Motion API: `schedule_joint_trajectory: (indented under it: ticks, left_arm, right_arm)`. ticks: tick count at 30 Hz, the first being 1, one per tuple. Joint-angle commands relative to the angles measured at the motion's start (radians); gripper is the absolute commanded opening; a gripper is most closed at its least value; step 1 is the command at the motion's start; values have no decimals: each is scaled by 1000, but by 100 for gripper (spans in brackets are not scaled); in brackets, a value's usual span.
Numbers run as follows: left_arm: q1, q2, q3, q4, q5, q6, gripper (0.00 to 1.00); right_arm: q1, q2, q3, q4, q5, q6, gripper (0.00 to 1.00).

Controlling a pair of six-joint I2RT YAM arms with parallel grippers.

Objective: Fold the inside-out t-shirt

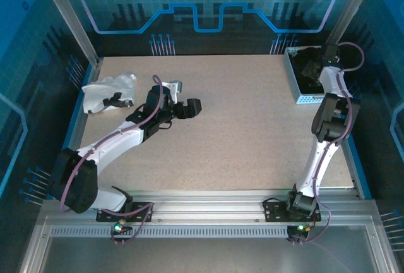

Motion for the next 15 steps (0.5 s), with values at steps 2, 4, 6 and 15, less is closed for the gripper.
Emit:
schedule_joint_trajectory:
  ticks: [2, 4, 6, 15]
  left_arm:
    - [-9, -29, 18, -21, -9, 28, 94]
    - [-9, -32, 20, -26, -5, 28, 94]
    - [-9, -37, 21, -32, -2, 28, 94]
    - [-9, -41, 23, -54, 5, 24, 95]
  right_arm:
    - [17, 135, 146, -123, -30, 59, 86]
    - [22, 177, 191, -136, -39, 66, 84]
    - [27, 222, 249, -156, -45, 71, 81]
    - [24, 309, 379, -149, -146, 85, 29]
